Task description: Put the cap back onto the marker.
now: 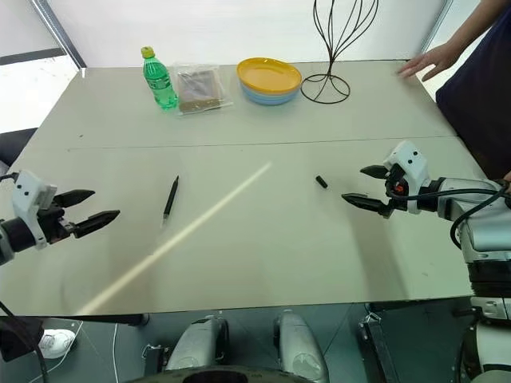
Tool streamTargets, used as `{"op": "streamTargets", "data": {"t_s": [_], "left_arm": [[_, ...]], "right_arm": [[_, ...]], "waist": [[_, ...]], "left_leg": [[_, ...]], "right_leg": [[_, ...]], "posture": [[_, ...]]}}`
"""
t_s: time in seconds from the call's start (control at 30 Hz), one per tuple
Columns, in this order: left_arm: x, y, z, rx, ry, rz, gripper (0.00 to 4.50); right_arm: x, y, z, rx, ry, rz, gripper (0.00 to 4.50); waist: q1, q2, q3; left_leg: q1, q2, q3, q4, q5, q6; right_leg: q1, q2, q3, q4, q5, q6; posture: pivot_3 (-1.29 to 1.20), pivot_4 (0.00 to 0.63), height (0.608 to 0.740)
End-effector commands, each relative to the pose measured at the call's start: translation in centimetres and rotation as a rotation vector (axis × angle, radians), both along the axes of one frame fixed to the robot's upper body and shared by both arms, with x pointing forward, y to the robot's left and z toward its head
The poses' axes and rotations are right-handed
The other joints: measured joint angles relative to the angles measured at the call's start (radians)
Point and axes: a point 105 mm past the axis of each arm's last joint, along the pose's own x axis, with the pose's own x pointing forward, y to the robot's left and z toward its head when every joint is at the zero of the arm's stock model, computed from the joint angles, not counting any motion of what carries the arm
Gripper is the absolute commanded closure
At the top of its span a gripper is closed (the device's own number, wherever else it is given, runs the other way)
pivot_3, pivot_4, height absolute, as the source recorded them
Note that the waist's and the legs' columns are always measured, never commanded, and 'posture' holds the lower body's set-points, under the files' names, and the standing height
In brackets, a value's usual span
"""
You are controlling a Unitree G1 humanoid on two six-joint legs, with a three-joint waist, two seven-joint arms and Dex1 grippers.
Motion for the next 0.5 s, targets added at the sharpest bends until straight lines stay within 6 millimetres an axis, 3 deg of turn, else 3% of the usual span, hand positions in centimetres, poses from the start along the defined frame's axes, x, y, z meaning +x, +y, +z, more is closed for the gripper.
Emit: {"op": "streamTargets", "data": {"t_s": [0.03,0.5], "left_arm": [[0.20,0.30,1.50,0.007,-0.067,0.008,0.06],[0.51,0.16,1.55,0.003,-0.068,0.020,0.06]], "right_arm": [[0.24,0.19,1.40,-0.002,-0.063,0.006,0.00],[0.47,0.52,1.29,0.013,-0.072,-0.001,0.00]], "waist": [[0.000,0.000,0.000],[0.000,0.000,0.000]], "left_leg": [[0.000,0.000,0.000,0.000,0.000,0.000],[0.000,0.000,0.002,0.000,0.000,0.000]], "right_leg": [[0.000,0.000,0.000,0.000,0.000,0.000],[0.000,0.000,0.000,0.000,0.000,0.000]], "posture": [[0.00,0.150,0.740],[0.00,0.150,0.740]]}}
